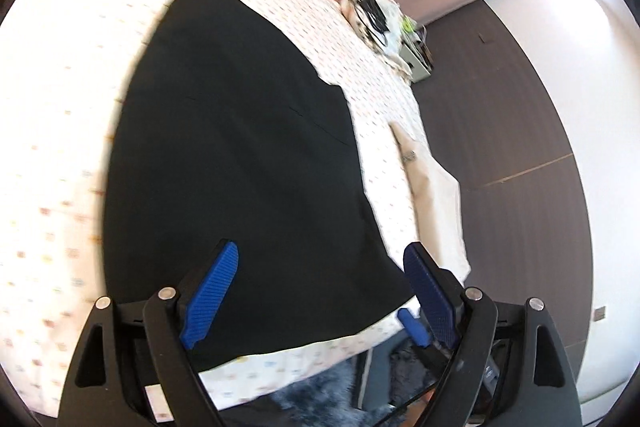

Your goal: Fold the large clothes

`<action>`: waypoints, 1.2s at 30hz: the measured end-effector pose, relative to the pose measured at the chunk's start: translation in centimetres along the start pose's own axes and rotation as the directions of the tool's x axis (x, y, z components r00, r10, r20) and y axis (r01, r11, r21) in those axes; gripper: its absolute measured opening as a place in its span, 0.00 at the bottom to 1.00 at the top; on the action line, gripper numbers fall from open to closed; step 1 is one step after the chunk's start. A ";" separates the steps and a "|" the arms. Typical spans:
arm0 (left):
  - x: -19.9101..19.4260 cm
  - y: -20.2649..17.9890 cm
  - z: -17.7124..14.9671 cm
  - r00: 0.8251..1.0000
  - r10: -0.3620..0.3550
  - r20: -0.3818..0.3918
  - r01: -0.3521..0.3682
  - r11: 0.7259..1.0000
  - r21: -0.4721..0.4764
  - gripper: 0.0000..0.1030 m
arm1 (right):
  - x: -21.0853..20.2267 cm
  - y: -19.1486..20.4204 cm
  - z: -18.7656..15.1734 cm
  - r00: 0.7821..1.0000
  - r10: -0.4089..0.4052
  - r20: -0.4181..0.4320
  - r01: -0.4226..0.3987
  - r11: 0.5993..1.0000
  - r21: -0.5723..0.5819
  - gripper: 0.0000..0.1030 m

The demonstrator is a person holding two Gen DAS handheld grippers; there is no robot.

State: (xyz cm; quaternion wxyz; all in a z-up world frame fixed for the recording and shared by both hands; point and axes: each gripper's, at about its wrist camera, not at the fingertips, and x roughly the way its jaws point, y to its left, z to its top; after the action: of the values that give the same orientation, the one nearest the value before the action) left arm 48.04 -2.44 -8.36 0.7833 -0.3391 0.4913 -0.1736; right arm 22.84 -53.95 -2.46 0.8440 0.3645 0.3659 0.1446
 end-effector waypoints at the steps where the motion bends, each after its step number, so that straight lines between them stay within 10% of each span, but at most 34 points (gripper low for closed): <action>1: -1.0 0.7 -0.1 1.000 0.015 0.008 -0.015 1.000 0.004 0.83 | 0.1 0.4 0.0 1.000 -0.001 0.002 0.001 1.000 -0.007 0.52; 10: -4.4 6.4 -1.4 0.995 0.094 0.040 -0.095 0.995 0.004 0.83 | 3.2 2.5 1.3 0.999 -0.054 0.004 0.054 0.997 -0.062 0.51; 13: -4.9 7.9 -2.3 0.992 0.118 0.049 -0.118 0.993 -0.004 0.83 | 4.3 2.5 1.7 0.996 -0.091 -0.004 0.090 0.994 -0.068 0.18; 16: -3.4 8.3 -2.6 0.991 0.131 0.029 -0.131 0.991 -0.018 0.83 | 4.0 2.3 2.0 0.997 -0.079 0.011 0.079 0.995 -0.060 0.08; 36: 1.2 6.6 -5.2 0.995 0.035 -0.094 -0.035 0.999 0.002 0.63 | -0.8 -3.7 1.1 0.994 -0.085 0.065 0.080 0.994 0.070 0.05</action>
State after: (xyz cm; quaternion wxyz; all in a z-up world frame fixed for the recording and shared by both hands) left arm 43.62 -0.35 -15.29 0.7622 -0.3217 0.5335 -0.1759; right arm 22.99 -57.48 -4.21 0.8485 0.3821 0.3562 0.0846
